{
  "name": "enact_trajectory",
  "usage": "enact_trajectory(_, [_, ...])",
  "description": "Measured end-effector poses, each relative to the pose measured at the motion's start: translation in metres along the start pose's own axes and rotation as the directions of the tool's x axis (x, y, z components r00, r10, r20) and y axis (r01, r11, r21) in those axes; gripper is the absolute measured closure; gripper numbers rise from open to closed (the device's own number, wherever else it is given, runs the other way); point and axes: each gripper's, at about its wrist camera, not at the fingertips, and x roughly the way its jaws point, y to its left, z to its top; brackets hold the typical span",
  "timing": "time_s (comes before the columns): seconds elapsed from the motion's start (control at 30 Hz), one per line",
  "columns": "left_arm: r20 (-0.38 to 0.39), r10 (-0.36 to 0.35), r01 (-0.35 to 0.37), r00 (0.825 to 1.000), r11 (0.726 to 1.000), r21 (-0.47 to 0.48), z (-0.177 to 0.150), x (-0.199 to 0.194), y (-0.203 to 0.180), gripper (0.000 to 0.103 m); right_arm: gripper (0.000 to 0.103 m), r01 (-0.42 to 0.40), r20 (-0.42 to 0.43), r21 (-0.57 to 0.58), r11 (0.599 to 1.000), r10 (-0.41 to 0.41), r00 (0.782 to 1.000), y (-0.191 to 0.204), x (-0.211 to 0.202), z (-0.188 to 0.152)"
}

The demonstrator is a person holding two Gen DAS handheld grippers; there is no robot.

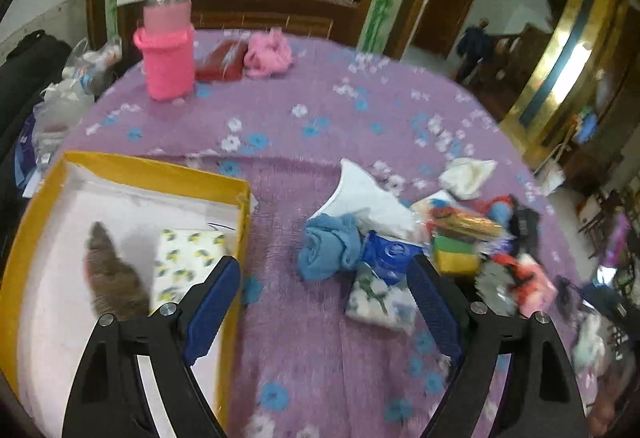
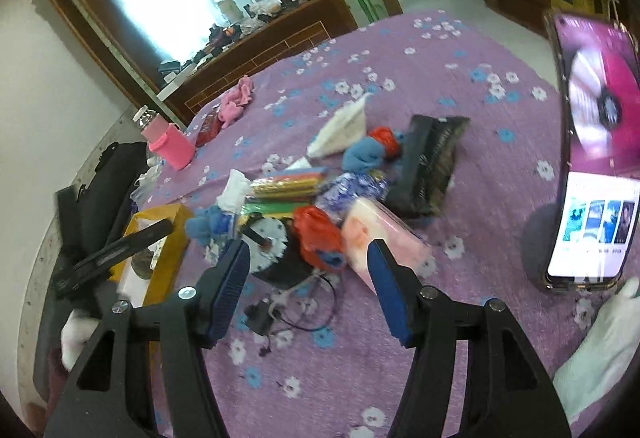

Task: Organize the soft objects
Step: 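Grasp the blue knitted sock with the left gripper, then lift the blue sock with the left gripper while the right gripper grasps the pink tissue pack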

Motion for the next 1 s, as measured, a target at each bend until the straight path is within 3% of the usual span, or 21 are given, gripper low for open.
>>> enact_trajectory(0.13, [-0.045, 0.063, -0.063, 0.997, 0.998, 0.001, 0.021, 0.039, -0.007, 0.028, 0.043, 0.006, -0.004, 0.012, 1.000, -0.006, 1.000, -0.013, -0.001, -0.001])
enact_trajectory(0.17, [-0.063, 0.065, -0.066, 0.996, 0.998, -0.007, 0.025, 0.050, -0.006, 0.042, 0.043, 0.006, -0.005, 0.017, 1.000, -0.006, 1.000, -0.017, -0.001, -0.002])
enact_trajectory(0.2, [-0.084, 0.061, -0.062, 0.995, 0.998, -0.009, 0.027, 0.058, -0.005, 0.065, 0.043, 0.007, -0.005, 0.023, 1.000, -0.007, 1.000, -0.019, -0.001, -0.002])
enact_trajectory(0.3, [-0.124, 0.003, -0.004, 0.992, 1.000, -0.004, 0.030, 0.081, -0.011, 0.076, 0.043, 0.009, -0.010, 0.040, 0.999, -0.008, 1.000, -0.029, 0.003, -0.002])
enact_trajectory(0.5, [-0.078, -0.003, 0.005, 0.997, 1.000, 0.024, 0.019, 0.057, -0.015, 0.078, 0.043, -0.006, -0.031, 0.069, 0.998, 0.008, 0.999, -0.038, 0.016, 0.001])
enact_trajectory(0.8, [-0.041, -0.108, 0.108, 0.993, 0.994, -0.007, -0.011, 0.006, -0.006, 0.078, 0.043, 0.041, -0.044, 0.103, 0.994, -0.036, 0.998, -0.045, 0.026, 0.008])
enact_trajectory(1.0, [-0.063, -0.136, 0.136, 0.989, 0.991, 0.001, -0.038, -0.018, -0.006, 0.078, 0.043, 0.072, -0.083, 0.113, 0.991, -0.063, 0.995, -0.052, 0.038, 0.007])
